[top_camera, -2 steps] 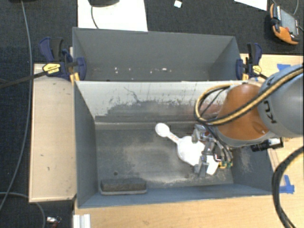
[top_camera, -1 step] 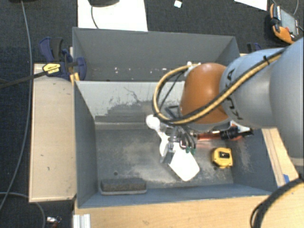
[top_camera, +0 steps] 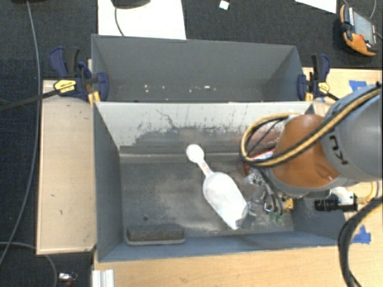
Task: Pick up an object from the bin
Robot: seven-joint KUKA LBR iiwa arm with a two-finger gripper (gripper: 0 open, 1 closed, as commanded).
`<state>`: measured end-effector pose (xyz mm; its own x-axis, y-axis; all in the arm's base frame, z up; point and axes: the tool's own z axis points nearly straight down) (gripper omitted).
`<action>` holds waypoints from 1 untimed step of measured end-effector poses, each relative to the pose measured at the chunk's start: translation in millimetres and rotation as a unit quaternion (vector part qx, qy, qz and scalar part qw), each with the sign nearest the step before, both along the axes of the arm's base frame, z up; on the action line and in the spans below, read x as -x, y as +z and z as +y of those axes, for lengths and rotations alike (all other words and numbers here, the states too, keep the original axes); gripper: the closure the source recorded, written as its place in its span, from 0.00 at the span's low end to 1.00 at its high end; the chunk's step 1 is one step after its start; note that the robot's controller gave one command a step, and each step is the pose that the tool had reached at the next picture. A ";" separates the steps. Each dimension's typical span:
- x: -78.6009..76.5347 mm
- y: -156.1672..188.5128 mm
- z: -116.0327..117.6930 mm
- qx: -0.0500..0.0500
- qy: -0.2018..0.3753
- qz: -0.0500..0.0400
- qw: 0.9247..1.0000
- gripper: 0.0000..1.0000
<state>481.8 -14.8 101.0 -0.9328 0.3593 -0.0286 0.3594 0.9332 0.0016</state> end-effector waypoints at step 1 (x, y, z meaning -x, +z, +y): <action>-81.6 -30.4 54.3 -0.006 -0.005 0.000 1.000 0.00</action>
Offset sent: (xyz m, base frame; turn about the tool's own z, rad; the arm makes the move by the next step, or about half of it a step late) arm -0.0002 0.0448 -0.0310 0.1621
